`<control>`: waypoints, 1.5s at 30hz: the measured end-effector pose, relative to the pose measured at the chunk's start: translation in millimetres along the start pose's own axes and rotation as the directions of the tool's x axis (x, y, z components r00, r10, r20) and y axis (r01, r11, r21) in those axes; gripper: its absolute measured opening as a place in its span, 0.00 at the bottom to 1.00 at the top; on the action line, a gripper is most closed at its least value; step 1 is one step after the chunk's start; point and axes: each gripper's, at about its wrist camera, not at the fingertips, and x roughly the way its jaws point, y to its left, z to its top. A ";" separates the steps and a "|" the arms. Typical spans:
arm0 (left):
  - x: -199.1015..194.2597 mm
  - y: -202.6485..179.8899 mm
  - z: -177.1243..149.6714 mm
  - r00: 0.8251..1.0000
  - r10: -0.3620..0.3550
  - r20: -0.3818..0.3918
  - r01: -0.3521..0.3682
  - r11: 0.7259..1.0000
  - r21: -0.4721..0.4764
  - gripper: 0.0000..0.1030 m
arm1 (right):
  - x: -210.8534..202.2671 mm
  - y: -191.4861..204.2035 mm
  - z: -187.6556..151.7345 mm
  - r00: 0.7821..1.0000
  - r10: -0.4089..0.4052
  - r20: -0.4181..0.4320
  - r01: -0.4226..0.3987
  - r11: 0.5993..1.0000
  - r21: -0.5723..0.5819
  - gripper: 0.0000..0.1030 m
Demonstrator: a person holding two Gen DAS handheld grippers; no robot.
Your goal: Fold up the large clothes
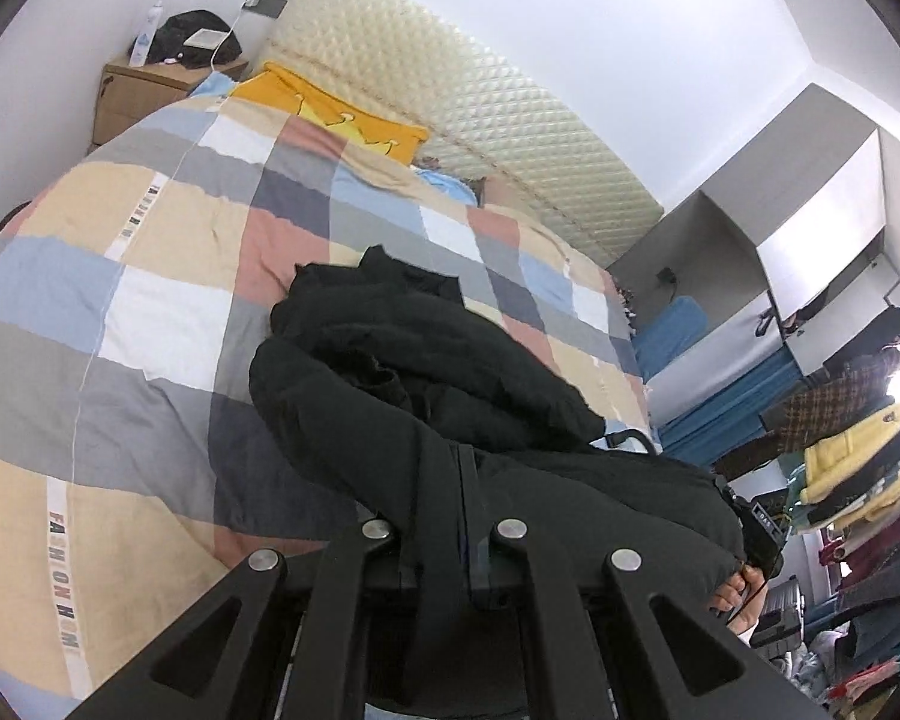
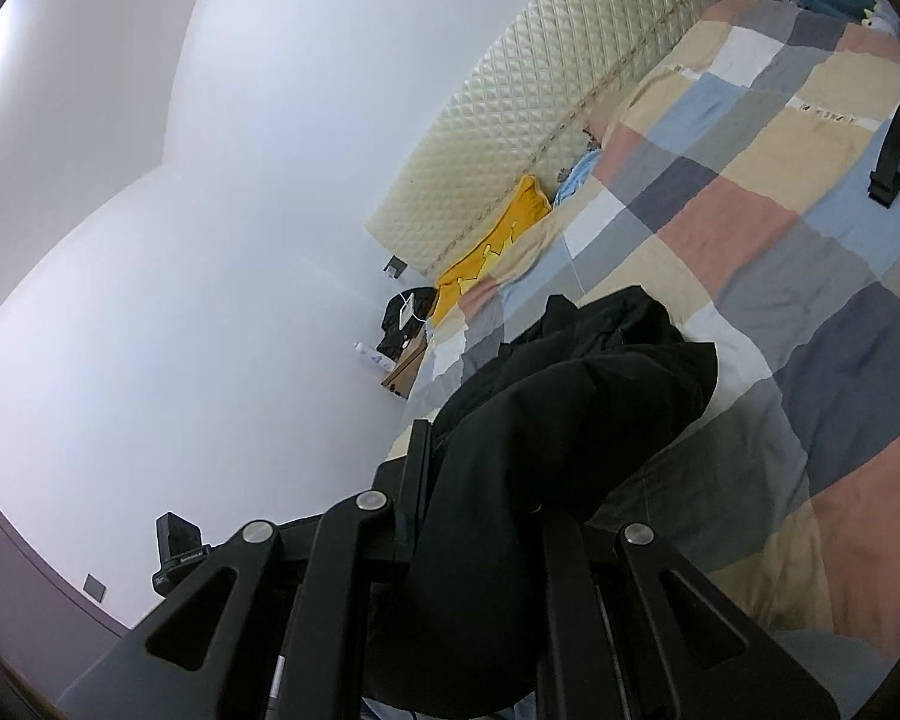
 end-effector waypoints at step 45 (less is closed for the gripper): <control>200.1 -6.1 158.4 0.865 0.496 0.079 -0.494 0.868 -0.036 0.08 | 214.0 -83.0 176.6 0.858 -0.448 -0.251 0.462 0.887 -0.002 0.15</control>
